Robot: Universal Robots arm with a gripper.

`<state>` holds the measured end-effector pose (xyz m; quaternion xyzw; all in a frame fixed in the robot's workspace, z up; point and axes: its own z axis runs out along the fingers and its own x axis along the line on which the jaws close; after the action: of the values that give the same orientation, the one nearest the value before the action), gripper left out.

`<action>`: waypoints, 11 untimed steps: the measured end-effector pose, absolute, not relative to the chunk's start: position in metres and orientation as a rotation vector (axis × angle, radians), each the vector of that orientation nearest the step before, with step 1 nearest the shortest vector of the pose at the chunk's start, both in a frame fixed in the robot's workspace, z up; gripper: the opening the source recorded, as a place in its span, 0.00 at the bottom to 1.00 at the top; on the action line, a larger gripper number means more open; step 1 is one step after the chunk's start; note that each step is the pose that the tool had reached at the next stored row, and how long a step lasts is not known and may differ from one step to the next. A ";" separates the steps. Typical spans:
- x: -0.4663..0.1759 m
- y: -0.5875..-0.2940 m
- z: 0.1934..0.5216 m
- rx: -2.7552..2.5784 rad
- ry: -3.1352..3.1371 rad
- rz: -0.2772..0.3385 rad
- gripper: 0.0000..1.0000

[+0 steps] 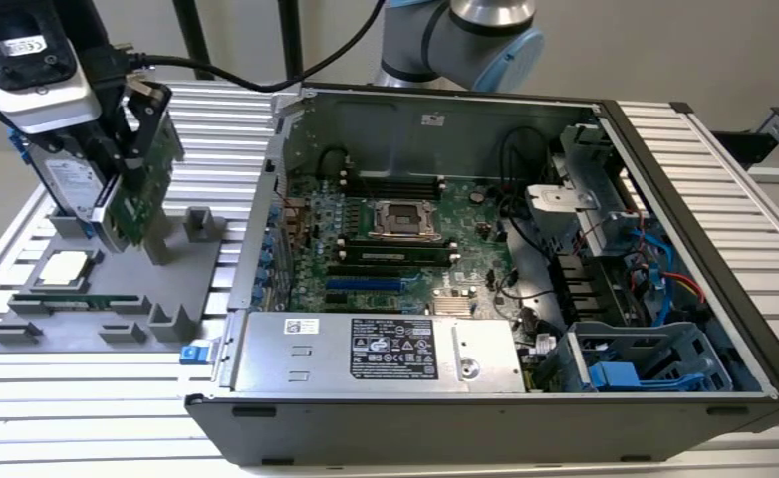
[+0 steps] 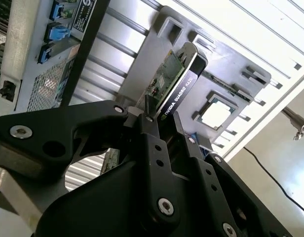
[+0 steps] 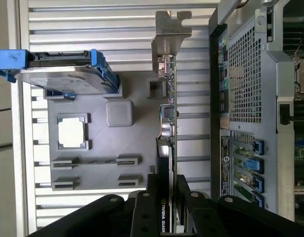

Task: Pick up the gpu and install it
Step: 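Pick up the gpu and move the gpu toward the slot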

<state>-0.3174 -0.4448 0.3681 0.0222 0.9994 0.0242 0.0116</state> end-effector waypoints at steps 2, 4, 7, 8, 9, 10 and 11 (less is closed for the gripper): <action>-0.317 -0.445 0.371 0.069 3.117 0.076 0.00; -0.317 -0.445 0.374 0.069 3.117 0.076 0.00; -0.317 -0.445 0.379 0.069 3.117 0.075 0.00; -0.317 -0.445 0.381 0.069 3.117 0.075 0.00; -0.317 -0.445 0.382 0.069 3.117 0.075 0.00; -0.317 -0.445 0.384 0.069 3.117 0.076 0.00; -0.317 -0.445 0.385 0.069 3.117 0.075 0.00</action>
<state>-0.3175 -0.4448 0.3853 0.0222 0.9994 0.0242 0.0116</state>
